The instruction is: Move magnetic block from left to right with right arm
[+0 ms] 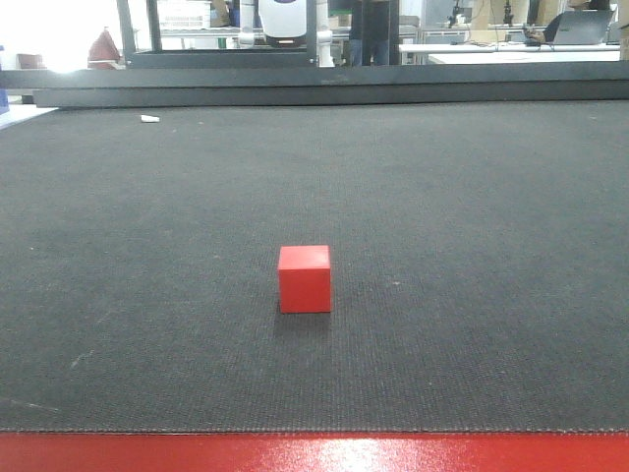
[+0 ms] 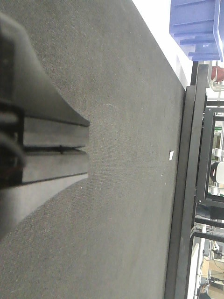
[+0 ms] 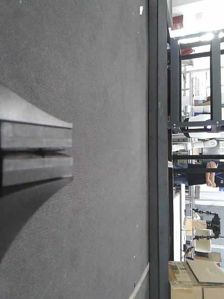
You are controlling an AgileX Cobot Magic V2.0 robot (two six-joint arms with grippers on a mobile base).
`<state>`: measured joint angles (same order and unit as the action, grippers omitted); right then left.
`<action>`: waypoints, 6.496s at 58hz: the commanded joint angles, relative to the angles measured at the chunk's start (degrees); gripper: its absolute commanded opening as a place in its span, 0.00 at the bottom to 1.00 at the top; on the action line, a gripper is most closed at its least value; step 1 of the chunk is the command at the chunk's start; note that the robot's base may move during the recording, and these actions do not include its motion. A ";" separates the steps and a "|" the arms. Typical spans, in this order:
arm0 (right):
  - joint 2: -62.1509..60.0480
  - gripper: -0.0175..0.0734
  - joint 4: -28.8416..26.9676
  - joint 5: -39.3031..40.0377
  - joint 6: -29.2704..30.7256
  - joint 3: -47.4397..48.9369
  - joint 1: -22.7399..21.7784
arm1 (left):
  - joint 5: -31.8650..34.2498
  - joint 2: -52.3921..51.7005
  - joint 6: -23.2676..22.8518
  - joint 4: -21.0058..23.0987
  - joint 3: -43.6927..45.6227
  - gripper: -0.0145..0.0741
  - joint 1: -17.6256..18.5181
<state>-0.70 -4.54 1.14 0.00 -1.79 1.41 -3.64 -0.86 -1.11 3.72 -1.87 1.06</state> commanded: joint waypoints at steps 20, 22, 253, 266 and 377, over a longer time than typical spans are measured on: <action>-1.13 0.25 0.19 4.69 0.00 0.03 -0.03 | 4.84 -0.62 -0.10 0.29 -0.48 0.03 0.21; -1.13 0.25 0.19 4.69 0.00 0.03 -0.03 | 4.84 -0.62 -0.10 0.29 -0.48 0.03 0.21; 115.55 0.88 2.81 -74.35 -40.01 102.79 39.87 | 4.84 -0.62 -0.10 0.29 -0.48 0.03 0.21; 115.55 0.88 3.00 -73.68 -40.01 100.48 39.94 | 4.84 -0.62 -0.10 0.29 -0.48 0.03 0.21; 81.62 0.50 8.20 -52.30 -21.86 72.49 28.54 | 4.84 -0.62 -0.10 0.29 -0.48 0.03 0.21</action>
<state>88.32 2.92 -58.14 -24.47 74.98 33.58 -3.64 -0.86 -1.11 3.72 -1.87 1.06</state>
